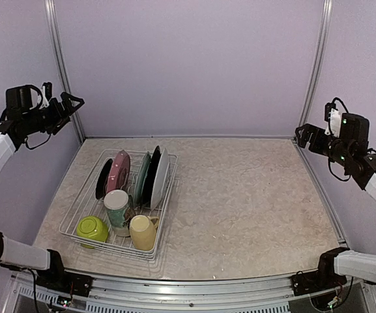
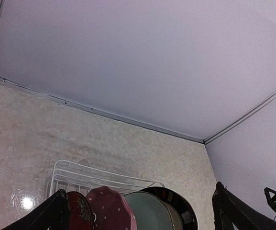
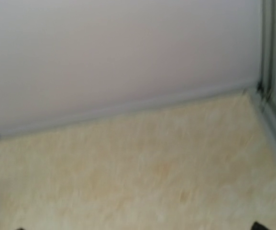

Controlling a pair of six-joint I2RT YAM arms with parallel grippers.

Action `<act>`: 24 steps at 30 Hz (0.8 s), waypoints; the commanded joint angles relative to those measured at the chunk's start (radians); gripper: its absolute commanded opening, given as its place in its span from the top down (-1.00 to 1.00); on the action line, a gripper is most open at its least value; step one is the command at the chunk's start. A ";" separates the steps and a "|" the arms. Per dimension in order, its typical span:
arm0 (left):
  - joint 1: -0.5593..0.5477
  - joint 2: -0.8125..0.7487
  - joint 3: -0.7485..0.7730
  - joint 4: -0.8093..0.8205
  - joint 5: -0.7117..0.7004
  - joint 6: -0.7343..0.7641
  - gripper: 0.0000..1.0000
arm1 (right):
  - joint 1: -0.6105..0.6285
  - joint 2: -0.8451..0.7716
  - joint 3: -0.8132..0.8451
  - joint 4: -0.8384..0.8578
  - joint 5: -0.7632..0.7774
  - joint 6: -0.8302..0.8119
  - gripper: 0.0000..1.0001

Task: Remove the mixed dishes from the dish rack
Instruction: Grab the plate from the dish rack.

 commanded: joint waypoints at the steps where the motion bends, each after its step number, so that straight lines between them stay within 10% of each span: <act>1: -0.014 0.047 -0.007 -0.011 0.105 -0.020 -0.98 | -0.013 0.061 -0.039 -0.067 -0.112 0.013 -0.99; 14: -0.177 0.169 0.065 -0.166 0.096 0.022 -0.98 | 0.147 0.372 0.065 -0.261 0.041 0.045 -1.00; 24: -0.227 0.253 0.172 -0.348 0.019 0.097 -0.98 | 0.119 0.283 -0.081 -0.079 -0.120 0.092 -1.00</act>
